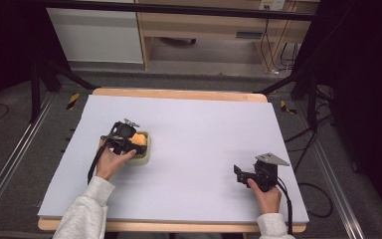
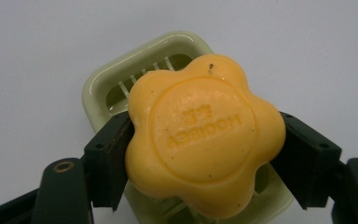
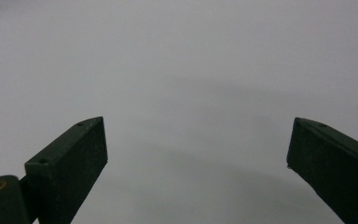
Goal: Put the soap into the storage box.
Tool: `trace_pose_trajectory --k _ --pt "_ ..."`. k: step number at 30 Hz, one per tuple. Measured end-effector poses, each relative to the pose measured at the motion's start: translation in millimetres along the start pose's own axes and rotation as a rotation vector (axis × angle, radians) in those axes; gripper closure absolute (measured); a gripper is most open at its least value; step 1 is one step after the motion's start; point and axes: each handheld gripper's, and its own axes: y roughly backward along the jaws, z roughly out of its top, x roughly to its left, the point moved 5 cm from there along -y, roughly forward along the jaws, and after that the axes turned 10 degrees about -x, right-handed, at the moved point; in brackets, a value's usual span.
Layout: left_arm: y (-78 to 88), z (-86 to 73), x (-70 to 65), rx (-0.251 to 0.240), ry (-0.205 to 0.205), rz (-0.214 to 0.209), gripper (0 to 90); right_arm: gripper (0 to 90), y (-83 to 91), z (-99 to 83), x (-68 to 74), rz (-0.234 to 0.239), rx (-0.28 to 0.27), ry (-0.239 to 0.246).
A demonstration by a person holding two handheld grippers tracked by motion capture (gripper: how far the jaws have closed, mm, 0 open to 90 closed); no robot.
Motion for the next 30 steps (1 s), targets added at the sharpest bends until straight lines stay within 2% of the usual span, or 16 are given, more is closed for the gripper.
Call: trace_pose_trajectory --k 13,21,30 --pt "-5.1 -6.3 0.3 0.013 0.003 -0.005 26.6 5.4 -0.3 -0.1 0.0 0.001 0.0 0.003" --pt "-5.3 -7.3 0.0 0.005 0.003 -0.008 26.5 5.4 -0.3 -0.2 0.6 0.002 0.001 -0.001" --pt "-4.6 -8.7 0.1 0.005 -0.018 -0.014 25.8 5.4 -0.5 -0.6 0.7 0.004 0.004 0.0"
